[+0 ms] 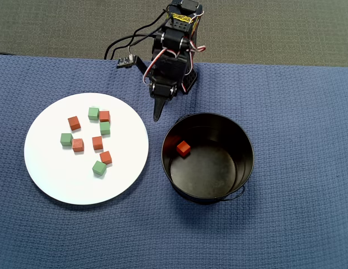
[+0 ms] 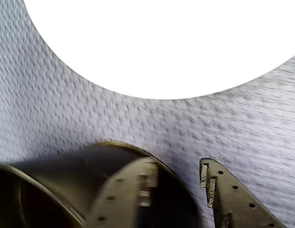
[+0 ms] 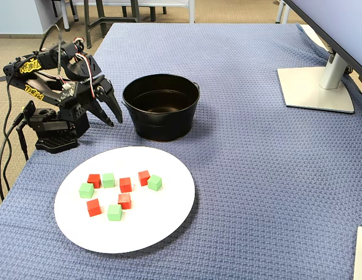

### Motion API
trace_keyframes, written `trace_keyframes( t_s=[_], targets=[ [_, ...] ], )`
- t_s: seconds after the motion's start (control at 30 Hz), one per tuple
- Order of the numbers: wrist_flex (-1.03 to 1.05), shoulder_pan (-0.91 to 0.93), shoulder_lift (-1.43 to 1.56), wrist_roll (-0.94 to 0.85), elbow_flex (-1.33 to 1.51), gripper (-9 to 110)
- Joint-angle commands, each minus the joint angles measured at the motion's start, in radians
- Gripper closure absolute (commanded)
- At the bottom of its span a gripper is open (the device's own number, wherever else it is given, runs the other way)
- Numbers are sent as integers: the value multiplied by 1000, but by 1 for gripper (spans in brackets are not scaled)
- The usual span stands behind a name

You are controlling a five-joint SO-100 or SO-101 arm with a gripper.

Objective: Pick up the red cubes from the white plate and place them in the black recipient

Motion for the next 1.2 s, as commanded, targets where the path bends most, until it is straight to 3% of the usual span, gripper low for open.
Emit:
trace_keyframes(
  t_s=[0.0, 0.3, 0.5, 0.9, 1.17],
  targets=[
    [-2, 98, -66, -109, -109, 92],
    [-362, 362, -472, -299, -199, 86],
    [-376, 391, -713, -393, -337, 86],
    [-321, 422, -977, -876, -518, 84],
    [-379, 439, -1129, -861, -574, 84]
  ],
)
